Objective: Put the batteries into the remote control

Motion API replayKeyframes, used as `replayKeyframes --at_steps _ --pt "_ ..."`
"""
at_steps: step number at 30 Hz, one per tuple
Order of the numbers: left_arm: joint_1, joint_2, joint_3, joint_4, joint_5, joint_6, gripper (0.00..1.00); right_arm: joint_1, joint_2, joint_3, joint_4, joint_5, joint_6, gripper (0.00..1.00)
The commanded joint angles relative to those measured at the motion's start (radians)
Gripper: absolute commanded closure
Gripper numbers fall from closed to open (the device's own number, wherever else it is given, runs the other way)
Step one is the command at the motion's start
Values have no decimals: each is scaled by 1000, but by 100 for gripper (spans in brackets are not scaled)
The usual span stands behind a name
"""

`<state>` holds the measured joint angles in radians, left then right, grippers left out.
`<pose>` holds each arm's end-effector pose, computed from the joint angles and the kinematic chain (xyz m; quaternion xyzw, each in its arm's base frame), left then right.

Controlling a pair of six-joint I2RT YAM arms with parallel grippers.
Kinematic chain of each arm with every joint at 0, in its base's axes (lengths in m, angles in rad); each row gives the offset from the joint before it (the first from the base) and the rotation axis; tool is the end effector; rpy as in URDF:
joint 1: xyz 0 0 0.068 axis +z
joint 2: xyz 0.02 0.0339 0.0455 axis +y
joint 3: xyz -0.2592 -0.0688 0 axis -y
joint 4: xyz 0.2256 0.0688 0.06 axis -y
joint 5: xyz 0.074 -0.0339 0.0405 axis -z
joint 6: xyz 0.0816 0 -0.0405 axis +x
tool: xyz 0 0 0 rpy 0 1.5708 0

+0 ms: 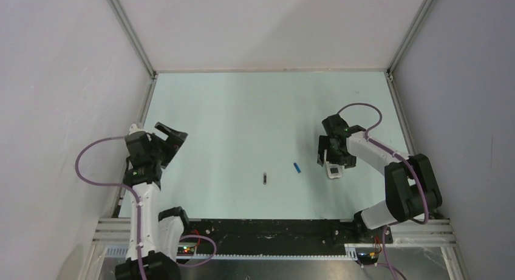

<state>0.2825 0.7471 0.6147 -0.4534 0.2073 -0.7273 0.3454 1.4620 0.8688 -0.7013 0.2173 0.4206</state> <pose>0.1867 0.0367 0.2343 -0.3811 0.7907 -0.1927 0.4386 0.2453 0.0696 0.1470 0.0519 0.9834 -0.0485 0.1671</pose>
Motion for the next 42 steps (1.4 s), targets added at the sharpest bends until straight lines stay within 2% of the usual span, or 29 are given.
replayKeyframes --at_steps 1,7,9,11,15,21,25,28,33,36,38,42 --pt "75 42 -5 -5 180 -11 0 16 39 25 -6 -23 -22 12" --pt "78 60 20 0 141 63 0 15 42 11 -11 -36 -15 20" --pt "78 47 17 -1 117 78 0 15 50 10 -6 -47 -10 24" --pt "78 28 17 -1 113 90 0 16 59 10 -2 -58 -7 34" --pt "78 -6 54 0 146 164 0 14 70 6 5 -55 6 43" --pt "76 -31 99 25 139 203 4 12 74 4 19 -41 7 44" --pt "77 -74 74 71 147 177 3 12 81 5 24 -58 2 36" --pt "76 -108 52 83 149 184 3 12 88 6 32 -66 -1 35" --pt "63 -101 54 94 260 193 4 16 81 6 61 -111 -3 43" --pt "-28 -86 75 101 283 237 4 30 35 7 80 -167 -20 50" --pt "-130 -63 91 104 264 267 3 42 -12 7 98 -245 -37 53" --pt "-362 17 132 117 238 315 3 63 -126 7 141 -479 -58 56"
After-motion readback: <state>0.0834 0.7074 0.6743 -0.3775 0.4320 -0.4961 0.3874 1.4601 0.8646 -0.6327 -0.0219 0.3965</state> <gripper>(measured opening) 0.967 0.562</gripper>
